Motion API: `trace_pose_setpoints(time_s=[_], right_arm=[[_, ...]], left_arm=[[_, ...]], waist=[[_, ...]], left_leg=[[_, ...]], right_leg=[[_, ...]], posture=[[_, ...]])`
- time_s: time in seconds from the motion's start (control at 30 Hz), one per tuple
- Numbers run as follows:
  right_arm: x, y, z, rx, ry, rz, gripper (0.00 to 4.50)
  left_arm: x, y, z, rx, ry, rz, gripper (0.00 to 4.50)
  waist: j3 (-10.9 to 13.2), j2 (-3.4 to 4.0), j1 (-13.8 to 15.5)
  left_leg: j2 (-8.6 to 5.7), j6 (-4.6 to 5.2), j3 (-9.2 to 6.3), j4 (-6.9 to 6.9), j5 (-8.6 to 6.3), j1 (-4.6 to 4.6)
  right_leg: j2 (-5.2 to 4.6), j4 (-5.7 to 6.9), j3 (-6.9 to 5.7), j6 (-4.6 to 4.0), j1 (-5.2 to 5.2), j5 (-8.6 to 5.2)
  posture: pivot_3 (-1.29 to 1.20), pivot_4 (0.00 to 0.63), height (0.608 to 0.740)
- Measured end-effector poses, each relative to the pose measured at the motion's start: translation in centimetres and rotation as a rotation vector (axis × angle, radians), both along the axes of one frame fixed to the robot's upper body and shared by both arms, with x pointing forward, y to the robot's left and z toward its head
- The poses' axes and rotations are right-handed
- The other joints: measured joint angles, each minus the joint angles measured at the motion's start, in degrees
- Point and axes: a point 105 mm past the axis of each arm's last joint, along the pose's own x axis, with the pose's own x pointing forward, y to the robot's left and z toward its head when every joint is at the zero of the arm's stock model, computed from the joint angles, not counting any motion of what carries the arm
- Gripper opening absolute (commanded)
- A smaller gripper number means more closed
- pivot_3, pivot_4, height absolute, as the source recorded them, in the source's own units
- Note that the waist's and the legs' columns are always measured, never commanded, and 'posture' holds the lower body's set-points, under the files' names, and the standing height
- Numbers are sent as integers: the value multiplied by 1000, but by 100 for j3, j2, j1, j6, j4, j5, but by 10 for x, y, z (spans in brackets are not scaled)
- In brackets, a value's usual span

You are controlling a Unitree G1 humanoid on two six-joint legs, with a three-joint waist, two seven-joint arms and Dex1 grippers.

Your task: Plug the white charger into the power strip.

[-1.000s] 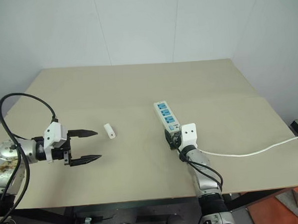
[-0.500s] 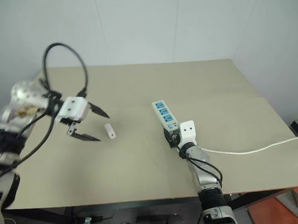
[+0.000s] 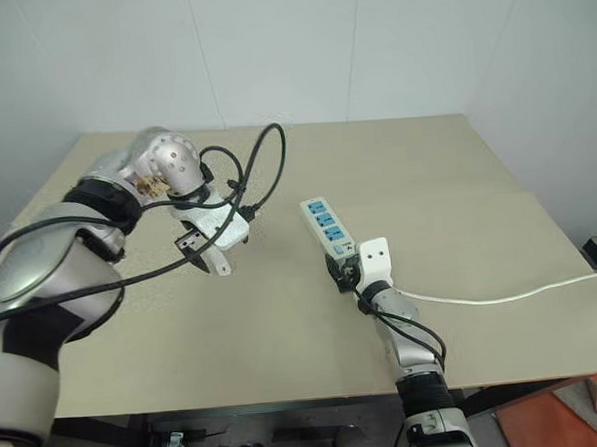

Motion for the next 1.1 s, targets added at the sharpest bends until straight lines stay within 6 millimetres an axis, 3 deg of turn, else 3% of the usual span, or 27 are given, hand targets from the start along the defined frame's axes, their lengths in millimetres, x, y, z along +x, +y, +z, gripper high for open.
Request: trace_pose_setpoints(time_s=[0.27,0.4,0.6,1.1], right_arm=[[-4,0,-1,13,6,-13,3423],[-5,2,-1,19,7,-15,3423],[-6,2,-1,23,7,-18,3423],[-14,-2,-3,35,11,-38,3423]], left_arm=[[0,10,-19,64,26,18,4500],[10,13,-29,90,-64,13,4500],[12,6,-45,56,-84,-7,4500],[22,10,-54,117,-171,-21,4500]], waist=[[0,0,20],[0,0,19],[0,-1,25],[-1,-2,54]], left_leg=[[-12,1,-4,3,0,0],[-11,1,-8,3,0,2],[-13,1,-7,4,0,0],[-18,0,-10,5,0,2]], right_leg=[[-10,2,-1,4,4,-2],[-9,6,-3,4,4,-2],[-12,6,-4,4,5,-2],[-15,12,-6,5,6,-3]], posture=[[0,150,740],[0,150,740],[0,150,740],[0,150,740]])
